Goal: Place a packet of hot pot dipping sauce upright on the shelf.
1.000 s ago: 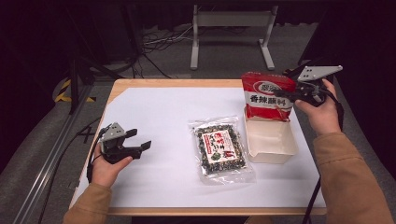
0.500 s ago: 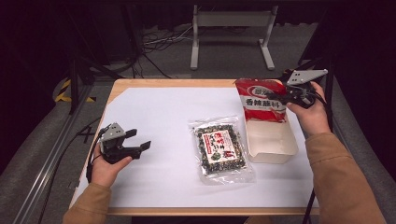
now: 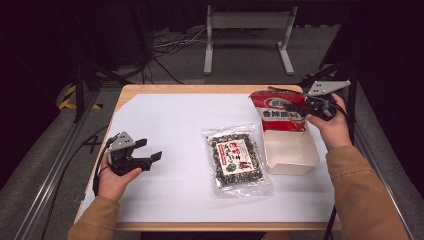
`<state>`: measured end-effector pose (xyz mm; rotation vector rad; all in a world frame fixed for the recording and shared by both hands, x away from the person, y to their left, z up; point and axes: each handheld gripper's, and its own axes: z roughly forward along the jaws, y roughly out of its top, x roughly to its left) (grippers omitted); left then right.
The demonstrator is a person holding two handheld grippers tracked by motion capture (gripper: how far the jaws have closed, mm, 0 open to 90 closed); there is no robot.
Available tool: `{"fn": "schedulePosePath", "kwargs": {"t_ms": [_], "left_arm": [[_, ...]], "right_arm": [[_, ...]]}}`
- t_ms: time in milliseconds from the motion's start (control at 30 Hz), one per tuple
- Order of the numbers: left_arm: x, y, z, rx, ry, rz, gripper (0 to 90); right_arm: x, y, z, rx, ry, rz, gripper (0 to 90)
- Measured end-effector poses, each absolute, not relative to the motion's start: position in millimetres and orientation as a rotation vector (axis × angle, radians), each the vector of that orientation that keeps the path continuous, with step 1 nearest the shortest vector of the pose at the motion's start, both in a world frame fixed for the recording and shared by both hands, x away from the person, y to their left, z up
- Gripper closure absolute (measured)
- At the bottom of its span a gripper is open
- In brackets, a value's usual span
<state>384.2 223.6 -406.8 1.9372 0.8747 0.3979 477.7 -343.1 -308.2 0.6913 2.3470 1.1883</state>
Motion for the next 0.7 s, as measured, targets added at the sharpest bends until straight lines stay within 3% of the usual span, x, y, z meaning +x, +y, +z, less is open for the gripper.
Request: {"fn": "schedulePosePath", "kwargs": {"t_ms": [700], "left_arm": [[385.0, 222.9, -408.0, 1.944, 0.878, 0.392, 22.8]], "right_arm": [[475.8, -362.7, -324.5, 0.897, 2.296, 1.188, 89.8]]}}
